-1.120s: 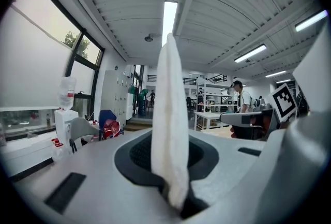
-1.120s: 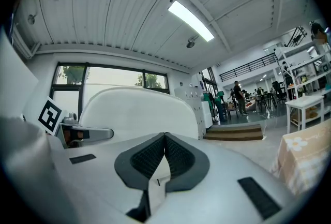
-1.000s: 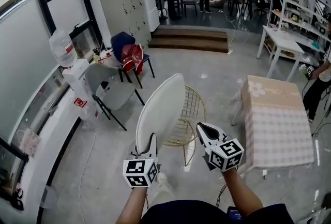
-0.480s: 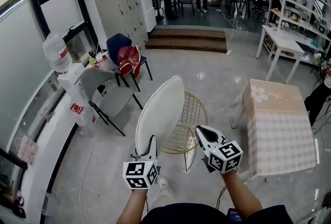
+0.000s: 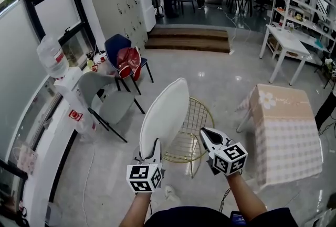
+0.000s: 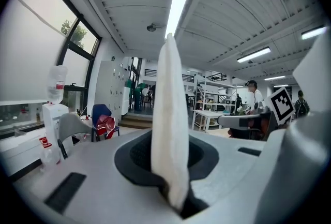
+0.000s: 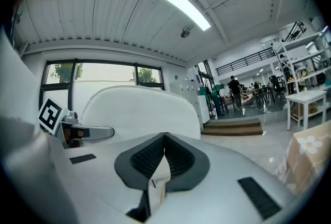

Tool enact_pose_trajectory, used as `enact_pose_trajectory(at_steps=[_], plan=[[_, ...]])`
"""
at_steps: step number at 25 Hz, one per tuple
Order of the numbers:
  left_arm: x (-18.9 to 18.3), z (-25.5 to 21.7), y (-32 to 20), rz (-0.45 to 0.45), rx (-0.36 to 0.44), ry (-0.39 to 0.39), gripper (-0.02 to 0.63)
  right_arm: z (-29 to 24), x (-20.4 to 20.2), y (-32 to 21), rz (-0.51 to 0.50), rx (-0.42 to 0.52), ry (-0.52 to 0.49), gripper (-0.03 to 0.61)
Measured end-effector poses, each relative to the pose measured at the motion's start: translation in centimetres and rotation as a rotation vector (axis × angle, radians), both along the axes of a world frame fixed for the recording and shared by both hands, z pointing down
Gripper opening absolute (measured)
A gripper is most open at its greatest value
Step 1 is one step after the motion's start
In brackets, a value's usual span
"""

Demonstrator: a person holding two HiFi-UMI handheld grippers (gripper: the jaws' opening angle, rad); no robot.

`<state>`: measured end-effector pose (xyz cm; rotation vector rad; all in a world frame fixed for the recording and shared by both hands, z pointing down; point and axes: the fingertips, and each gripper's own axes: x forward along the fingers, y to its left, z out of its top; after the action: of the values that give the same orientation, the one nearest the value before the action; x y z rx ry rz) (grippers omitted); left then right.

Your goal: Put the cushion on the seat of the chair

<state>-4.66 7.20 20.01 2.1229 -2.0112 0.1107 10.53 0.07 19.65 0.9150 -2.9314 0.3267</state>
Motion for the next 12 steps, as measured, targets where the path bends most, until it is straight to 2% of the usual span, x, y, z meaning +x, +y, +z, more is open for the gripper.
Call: enact_pose_trajectory(at_steps=[12], plan=[[-5.5,0.4,-4.3,0.061,-0.012,0.009,0.061,0.1,-6.0,-3.6,0.026,-0.012,0.018,0.020]])
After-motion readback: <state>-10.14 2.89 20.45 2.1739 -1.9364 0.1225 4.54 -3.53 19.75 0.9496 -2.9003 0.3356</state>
